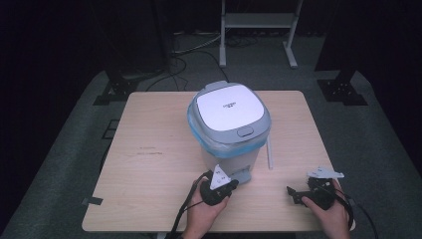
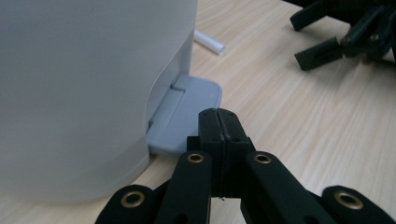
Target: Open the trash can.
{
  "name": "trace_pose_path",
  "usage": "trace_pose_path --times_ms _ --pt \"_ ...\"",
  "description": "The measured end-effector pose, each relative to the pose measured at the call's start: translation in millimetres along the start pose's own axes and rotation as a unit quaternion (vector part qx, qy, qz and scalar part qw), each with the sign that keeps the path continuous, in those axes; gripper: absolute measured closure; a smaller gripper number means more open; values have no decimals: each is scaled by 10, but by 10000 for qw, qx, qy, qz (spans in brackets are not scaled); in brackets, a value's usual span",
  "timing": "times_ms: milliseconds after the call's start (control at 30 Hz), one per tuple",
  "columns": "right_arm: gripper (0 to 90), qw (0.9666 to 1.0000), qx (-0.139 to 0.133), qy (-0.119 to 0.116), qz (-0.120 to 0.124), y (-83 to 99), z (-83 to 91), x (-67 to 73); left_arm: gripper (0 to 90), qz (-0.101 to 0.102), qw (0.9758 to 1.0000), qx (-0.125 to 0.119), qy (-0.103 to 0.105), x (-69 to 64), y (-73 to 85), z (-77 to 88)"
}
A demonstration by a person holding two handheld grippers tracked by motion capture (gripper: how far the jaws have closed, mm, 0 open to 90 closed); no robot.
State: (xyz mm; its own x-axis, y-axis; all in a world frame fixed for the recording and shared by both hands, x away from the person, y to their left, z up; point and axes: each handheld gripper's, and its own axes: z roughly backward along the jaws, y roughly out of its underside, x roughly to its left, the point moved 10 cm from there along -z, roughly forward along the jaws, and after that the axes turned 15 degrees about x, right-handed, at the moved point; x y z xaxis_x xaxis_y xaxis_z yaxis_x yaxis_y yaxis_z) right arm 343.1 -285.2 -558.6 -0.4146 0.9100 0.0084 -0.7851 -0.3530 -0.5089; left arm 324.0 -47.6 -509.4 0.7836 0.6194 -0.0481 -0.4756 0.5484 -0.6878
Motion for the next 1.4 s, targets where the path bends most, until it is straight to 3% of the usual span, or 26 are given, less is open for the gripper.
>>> trace_pose_path --times_ms 467,933,1100,1267,1400 --pt "3 10000 0 0 0 0 0 0 900 18 9993 -82 -366 30 -94 -239" --pt "3 10000 -5 -1 2 0 -1 1 900 211 9990 -195 -349 58 -37 -296" --pt "3 10000 -6 2 -3 0 -1 0 900 198 9991 -85 -372 57 -26 -318" --pt "3 10000 -5 2 3 0 -1 0 900 153 9988 209 -422 62 2 -372" --pt "3 10000 -6 3 2 0 -1 0 900 163 9986 251 -427 66 6 -377"
